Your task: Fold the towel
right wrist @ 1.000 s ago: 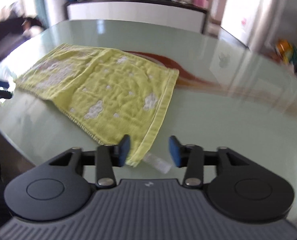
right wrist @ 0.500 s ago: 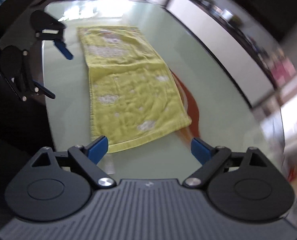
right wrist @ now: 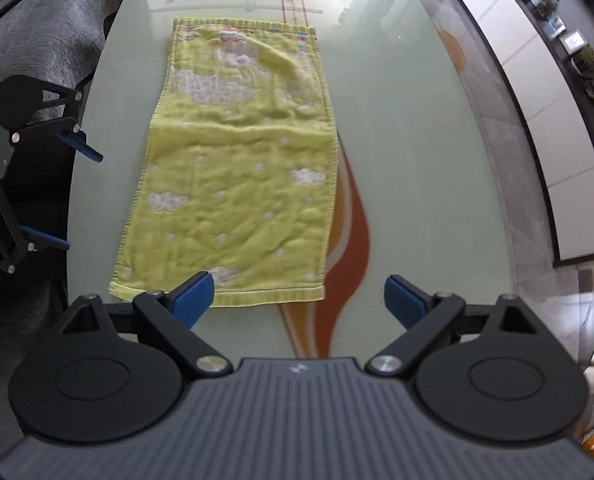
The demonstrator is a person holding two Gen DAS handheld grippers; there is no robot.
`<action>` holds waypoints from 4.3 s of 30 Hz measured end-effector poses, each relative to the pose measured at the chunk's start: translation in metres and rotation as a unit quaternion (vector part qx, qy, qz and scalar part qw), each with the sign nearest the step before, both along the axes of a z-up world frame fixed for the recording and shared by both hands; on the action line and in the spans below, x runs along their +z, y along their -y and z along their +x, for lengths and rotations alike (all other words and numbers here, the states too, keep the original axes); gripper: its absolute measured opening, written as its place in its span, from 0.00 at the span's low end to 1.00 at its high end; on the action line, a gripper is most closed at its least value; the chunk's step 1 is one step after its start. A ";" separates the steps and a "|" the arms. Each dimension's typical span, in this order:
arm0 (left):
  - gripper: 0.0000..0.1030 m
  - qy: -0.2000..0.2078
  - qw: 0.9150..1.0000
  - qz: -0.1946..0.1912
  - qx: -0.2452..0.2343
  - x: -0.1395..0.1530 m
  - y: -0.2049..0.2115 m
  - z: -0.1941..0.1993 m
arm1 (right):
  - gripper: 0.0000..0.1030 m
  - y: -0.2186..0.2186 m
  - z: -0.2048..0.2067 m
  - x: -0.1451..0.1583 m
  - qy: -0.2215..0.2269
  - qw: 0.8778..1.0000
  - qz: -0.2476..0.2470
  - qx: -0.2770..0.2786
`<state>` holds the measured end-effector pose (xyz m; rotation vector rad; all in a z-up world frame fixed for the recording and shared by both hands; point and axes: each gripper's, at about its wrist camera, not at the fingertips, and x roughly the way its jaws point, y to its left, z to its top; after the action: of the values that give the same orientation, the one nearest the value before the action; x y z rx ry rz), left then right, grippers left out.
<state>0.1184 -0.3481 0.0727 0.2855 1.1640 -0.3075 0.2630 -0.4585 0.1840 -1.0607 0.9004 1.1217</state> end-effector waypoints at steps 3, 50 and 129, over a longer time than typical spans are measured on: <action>0.85 0.027 1.000 0.000 0.000 -0.005 0.005 -0.003 | 0.69 -0.002 0.011 -0.005 0.003 1.000 0.015 0.010; 0.39 -0.032 0.999 -0.015 0.012 -0.067 0.060 0.030 | 0.51 0.011 0.079 -0.154 -0.119 0.993 -0.011 -0.003; 0.13 -0.035 0.993 -0.110 -0.002 -0.085 0.045 0.027 | 0.54 0.029 0.067 -0.163 -0.063 0.998 0.010 -0.010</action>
<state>0.1454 -0.3927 -0.0128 0.0850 1.1873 -0.4488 0.3302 -0.4876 0.0214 -0.9700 0.9948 1.1890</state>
